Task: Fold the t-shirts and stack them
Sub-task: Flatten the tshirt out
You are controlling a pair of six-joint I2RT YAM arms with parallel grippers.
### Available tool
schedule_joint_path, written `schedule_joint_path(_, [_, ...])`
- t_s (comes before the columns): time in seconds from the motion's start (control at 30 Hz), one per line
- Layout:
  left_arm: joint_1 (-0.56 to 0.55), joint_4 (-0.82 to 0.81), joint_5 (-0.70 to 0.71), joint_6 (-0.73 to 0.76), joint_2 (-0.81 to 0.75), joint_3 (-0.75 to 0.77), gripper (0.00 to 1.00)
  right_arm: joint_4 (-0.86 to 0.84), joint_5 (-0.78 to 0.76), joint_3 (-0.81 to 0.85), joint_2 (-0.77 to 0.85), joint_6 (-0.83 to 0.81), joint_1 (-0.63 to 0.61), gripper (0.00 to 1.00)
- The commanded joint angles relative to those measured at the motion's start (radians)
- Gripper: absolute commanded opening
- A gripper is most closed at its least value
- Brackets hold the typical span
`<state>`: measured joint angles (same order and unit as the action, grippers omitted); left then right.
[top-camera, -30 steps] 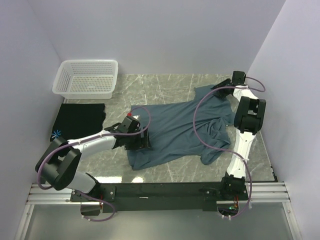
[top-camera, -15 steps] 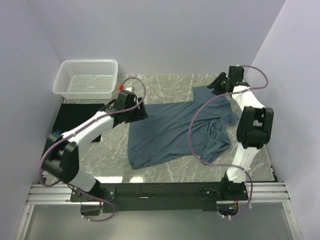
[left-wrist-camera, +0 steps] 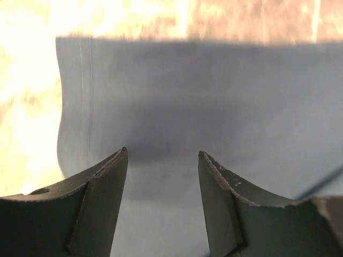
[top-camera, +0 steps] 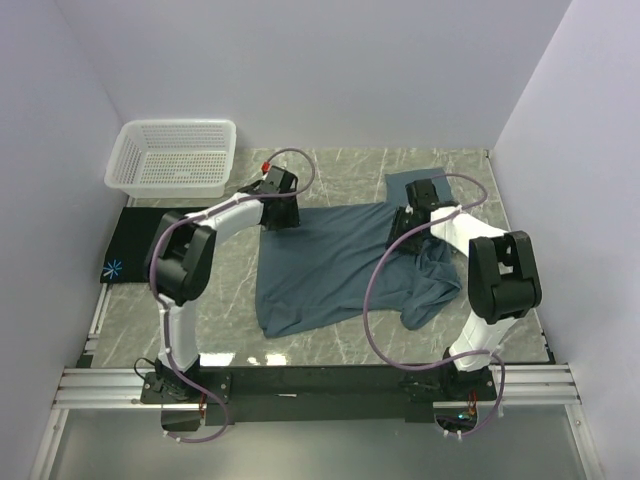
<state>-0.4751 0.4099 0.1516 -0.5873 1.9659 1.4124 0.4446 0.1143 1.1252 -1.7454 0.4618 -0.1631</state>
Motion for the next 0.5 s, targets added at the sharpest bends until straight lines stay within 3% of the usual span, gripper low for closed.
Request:
schedule_joint_path(0.0, [0.016,0.018,0.048,0.040,0.066,0.092,0.61,0.006,-0.038,-0.025,0.060,-0.035,-0.015,0.48])
schedule_joint_path(0.3, [0.093,0.059,0.063,0.058,0.224,0.213,0.61,-0.001,-0.053,0.083,-0.107,-0.029,-0.015,0.48])
schedule_joint_path(0.47, [0.161,0.122,0.039,0.086,0.364,0.405,0.62,0.034,-0.054,0.244,-0.238,-0.028,-0.016,0.48])
